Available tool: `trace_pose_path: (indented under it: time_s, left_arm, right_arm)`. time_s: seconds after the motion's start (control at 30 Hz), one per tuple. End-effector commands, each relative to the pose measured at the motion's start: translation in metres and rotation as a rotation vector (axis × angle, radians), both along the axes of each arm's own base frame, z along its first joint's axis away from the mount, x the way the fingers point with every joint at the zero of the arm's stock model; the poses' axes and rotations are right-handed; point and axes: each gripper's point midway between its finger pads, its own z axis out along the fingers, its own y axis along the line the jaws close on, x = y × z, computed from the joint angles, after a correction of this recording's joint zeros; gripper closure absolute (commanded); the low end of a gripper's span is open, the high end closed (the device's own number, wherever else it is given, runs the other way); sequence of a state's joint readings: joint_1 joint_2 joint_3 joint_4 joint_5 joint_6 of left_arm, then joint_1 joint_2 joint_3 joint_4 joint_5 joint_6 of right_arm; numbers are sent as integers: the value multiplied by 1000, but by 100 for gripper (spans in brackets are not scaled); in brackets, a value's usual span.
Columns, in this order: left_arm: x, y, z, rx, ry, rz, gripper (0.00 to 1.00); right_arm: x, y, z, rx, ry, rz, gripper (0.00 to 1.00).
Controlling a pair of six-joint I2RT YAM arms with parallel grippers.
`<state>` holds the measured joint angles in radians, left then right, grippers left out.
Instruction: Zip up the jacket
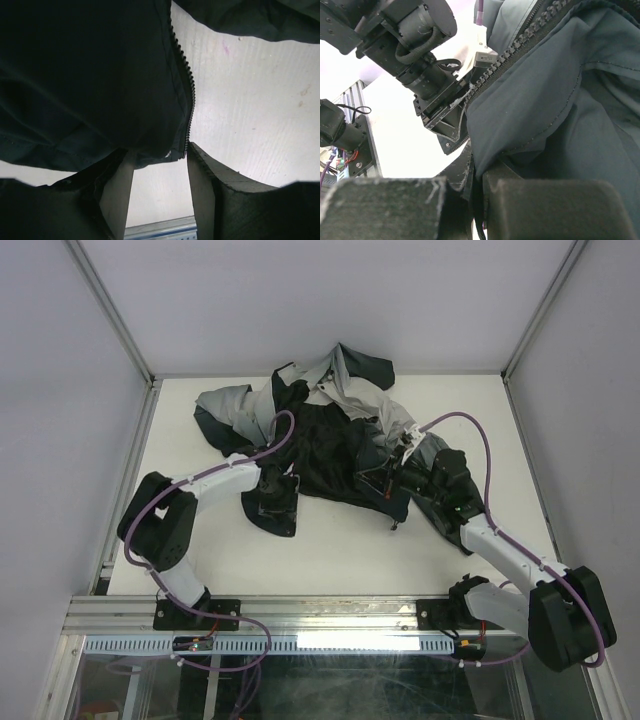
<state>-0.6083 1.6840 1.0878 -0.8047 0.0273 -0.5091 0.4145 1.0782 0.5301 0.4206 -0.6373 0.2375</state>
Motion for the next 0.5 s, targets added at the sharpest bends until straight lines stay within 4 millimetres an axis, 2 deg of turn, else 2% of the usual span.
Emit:
trace_pose_path:
  time_s: [0.0, 0.2, 0.23, 0.3, 0.37, 0.4, 0.47]
  left_arm:
    - [19, -8, -4, -5, -54, -7, 54]
    - [14, 1, -28, 35, -45, -3, 70]
    - [14, 1, -31, 36, -44, -3, 74]
    - [16, 2, -32, 36, -57, 0, 88]
    - [24, -1, -22, 20, -104, 3, 100]
    - [30, -2, -12, 7, -146, 9, 100]
    - [47, -5, 23, -40, -265, 12, 100]
  right_arm:
    - [2, -1, 22, 28, -85, -6, 100]
    - [4, -2, 25, 22, -111, -9, 100]
    - [6, -1, 27, 24, -117, -12, 100]
    - [11, -2, 29, 25, -128, -31, 100]
    - [13, -2, 34, 38, -159, -41, 100]
    - [14, -2, 39, 49, -182, -37, 100]
    - [16, 0, 51, 74, -241, -34, 100]
